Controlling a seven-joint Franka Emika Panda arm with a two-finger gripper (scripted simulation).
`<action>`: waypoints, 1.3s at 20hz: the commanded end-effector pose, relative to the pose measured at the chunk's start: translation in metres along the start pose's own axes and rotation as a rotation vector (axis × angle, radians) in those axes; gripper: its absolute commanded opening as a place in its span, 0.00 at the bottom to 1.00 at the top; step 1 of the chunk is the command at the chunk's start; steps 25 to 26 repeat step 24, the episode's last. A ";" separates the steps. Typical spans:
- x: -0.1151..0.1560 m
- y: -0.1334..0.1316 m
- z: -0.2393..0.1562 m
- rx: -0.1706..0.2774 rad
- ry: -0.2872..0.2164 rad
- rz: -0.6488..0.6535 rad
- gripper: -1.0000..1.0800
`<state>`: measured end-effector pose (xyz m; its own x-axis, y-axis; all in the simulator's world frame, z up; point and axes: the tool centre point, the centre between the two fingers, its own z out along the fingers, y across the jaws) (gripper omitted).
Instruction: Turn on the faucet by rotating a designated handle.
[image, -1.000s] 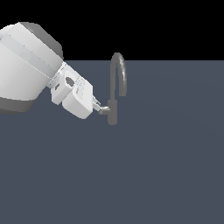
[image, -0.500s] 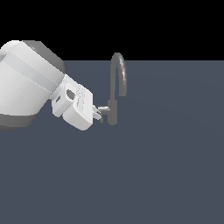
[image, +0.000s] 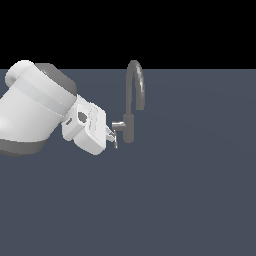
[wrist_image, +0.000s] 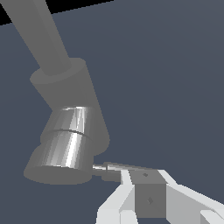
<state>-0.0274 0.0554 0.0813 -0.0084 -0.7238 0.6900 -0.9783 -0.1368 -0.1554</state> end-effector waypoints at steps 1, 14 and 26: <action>-0.005 0.014 0.022 -0.032 0.019 -0.011 0.00; -0.020 -0.013 0.028 -0.014 0.008 -0.002 0.00; -0.033 -0.022 0.050 -0.033 0.020 -0.010 0.00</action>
